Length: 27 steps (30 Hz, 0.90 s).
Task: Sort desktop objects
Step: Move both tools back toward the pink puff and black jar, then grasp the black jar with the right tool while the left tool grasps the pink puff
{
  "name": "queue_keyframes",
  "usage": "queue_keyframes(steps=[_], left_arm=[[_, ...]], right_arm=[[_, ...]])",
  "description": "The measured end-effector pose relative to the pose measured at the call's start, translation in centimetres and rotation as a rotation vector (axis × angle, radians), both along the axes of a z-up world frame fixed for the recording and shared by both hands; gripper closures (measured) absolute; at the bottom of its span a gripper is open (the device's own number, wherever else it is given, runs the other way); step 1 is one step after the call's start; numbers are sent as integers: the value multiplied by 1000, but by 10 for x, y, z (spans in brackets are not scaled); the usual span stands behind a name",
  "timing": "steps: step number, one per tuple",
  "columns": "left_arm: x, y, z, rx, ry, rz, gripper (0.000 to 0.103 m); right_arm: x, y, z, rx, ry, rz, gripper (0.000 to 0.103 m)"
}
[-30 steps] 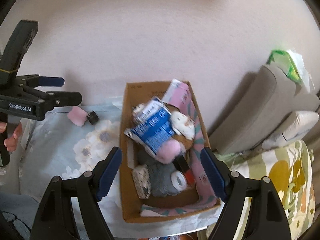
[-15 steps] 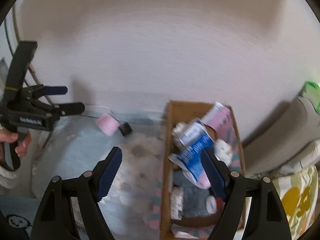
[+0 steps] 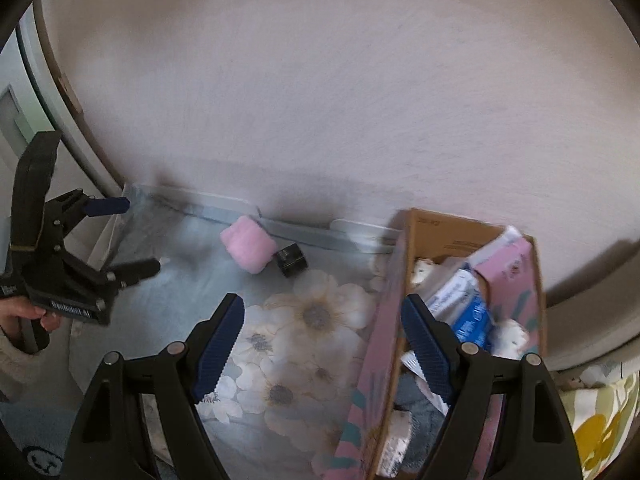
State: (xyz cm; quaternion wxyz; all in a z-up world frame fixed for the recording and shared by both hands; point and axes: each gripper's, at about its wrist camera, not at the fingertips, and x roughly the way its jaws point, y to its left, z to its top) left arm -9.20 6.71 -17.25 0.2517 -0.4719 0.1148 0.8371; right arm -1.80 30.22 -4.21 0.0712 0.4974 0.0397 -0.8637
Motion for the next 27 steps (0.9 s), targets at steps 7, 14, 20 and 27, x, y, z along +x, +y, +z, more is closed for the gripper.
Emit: queue_keyframes(steps=[7,14,20,27], left_arm=[[-30,17,-54,38,-77,-10,1],[-64,39,-85,28,-79,-18,1],[-69,45,-96,-19,-64,-67,2],[-65,51,-97,-21,-43,-176,22]], right_arm=[[-61,-26,-65,33,-72,104,26],[-95,-32,-113,76,-167,199,31],[-103,-35,-133,45,-241,270,43],[-110,-35,-142,-12,-284,295,64]])
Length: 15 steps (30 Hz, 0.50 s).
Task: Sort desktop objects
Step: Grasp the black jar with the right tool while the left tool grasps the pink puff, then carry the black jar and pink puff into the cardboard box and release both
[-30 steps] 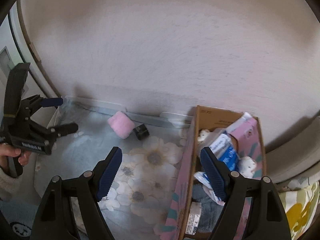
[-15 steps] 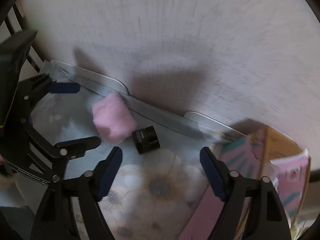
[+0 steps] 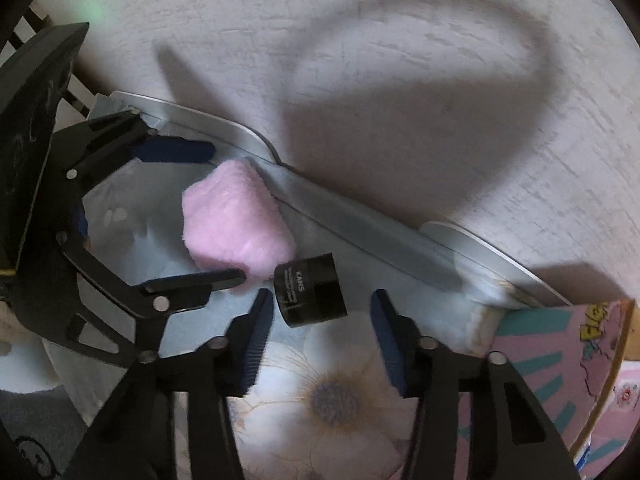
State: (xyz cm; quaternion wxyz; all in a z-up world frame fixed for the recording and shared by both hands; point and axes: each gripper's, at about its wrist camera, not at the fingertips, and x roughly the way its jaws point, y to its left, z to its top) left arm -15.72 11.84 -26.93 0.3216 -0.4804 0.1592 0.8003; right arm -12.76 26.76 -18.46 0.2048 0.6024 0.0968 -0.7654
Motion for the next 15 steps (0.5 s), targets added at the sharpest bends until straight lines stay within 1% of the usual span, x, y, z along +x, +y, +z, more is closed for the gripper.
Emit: queue_keyframes(steps=[1,3,5,7,9,12,15], left_arm=[[1,0,0,4,-7,-16,25],[1,-1,0,28,-35,-34,37],[2,-3,1,39,-42,-37,42],[4,-5,4,43,-36,-43,50],[5,-8,8,50,-31,-41,64],[5,-13,15,54,-23,-30,75],[7,-17,21,52,-12,-19,80]], right_arm=[[0,-1,0,1,-1,8,68],[1,-3,-1,8,-4,18,70],[2,-5,-3,14,-5,23,72],[4,-6,-2,22,7,24,72],[6,-6,-1,19,10,22,73],[10,-4,4,19,22,6,73],[15,0,9,17,33,-18,73]])
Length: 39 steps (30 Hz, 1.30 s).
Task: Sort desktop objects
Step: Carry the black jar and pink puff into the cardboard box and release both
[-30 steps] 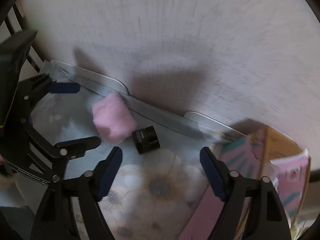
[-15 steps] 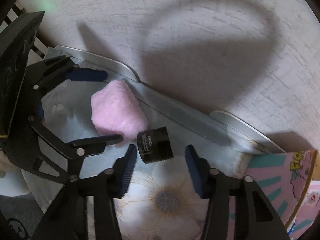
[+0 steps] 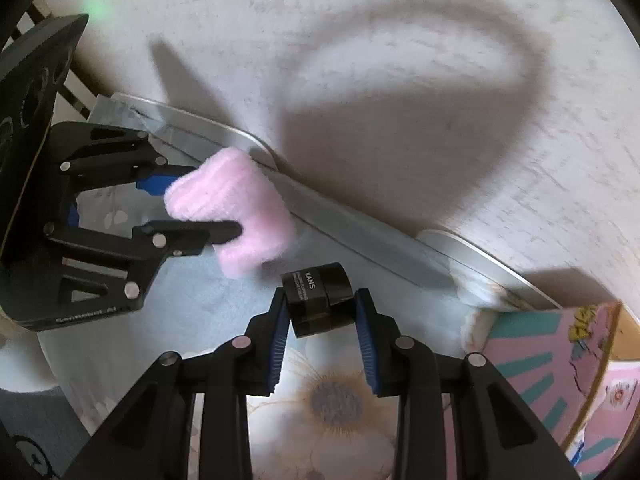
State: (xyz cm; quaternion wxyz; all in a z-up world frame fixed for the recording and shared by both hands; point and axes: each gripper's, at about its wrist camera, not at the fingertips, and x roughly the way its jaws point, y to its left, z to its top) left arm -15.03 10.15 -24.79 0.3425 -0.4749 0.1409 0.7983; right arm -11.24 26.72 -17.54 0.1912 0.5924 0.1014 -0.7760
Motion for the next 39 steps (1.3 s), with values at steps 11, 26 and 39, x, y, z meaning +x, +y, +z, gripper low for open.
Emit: queue_keyframes(steps=[11,26,39], left_arm=[[13,-13,37,12,32,43,82],[20,-23,105,117,45,72,82],[30,18,189,191,118,-5,82]], right_arm=[[32,11,28,-10,31,-61,74],[77,24,104,-59,131,-134,74],[95,76,163,-78,221,-285,74]])
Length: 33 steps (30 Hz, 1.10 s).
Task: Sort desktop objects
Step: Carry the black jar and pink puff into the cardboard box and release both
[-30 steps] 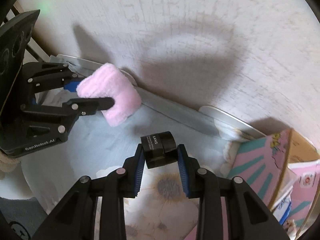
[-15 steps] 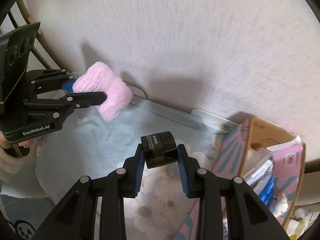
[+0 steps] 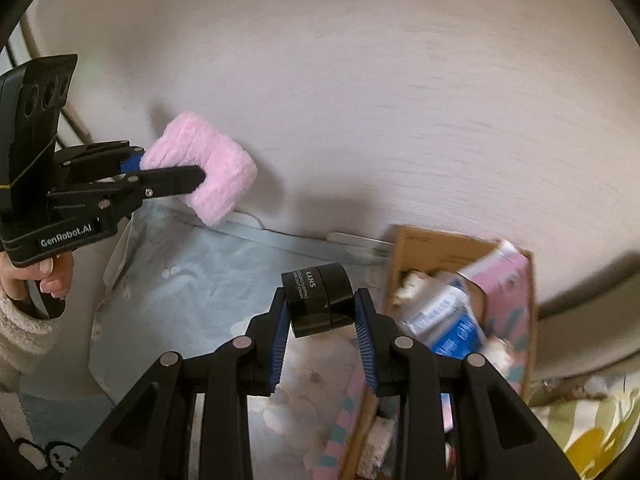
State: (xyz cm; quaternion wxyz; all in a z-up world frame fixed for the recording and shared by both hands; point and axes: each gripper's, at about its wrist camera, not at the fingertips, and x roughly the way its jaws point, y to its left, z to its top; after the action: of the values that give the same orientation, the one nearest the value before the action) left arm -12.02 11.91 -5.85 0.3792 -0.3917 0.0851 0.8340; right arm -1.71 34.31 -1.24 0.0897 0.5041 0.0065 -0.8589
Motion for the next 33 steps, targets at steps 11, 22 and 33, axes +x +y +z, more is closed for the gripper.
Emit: queue_keyframes(steps=[11,22,33], left_arm=[[11,89,16,37,-13,-147,82],[35,190,-9,1,-63,-273,82],[50,234,-48,-95,-134,-318,82]], right_arm=[[61,62,18,11,6,-182,74],[110,111,0,36,-44,-302,74],[119,115,-44,7,-125,-296,74]])
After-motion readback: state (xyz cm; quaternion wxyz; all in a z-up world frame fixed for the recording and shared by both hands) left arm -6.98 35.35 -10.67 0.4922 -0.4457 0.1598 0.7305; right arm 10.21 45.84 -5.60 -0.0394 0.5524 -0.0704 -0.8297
